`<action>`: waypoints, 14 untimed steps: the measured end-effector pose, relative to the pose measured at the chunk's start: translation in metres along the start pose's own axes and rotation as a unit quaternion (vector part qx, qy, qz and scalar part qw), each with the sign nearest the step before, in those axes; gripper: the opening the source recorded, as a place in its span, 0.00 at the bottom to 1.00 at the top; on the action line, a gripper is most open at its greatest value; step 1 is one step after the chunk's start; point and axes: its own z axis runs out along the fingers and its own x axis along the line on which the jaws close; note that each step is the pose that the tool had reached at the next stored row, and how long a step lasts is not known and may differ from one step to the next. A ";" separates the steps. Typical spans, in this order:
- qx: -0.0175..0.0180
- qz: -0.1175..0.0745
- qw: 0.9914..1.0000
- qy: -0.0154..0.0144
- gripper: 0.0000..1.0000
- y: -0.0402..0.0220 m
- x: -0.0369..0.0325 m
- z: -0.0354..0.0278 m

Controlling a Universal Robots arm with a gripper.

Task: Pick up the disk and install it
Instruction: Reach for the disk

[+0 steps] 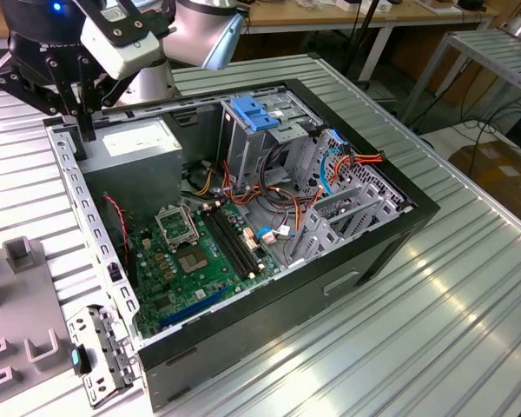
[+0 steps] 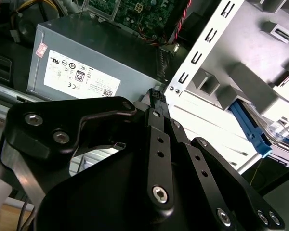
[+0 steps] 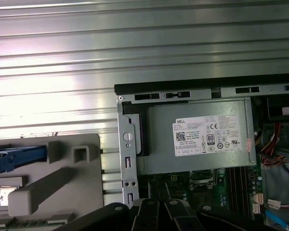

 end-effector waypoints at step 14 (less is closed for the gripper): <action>0.000 0.000 1.000 0.000 0.11 -0.0008 0.0107 -0.0003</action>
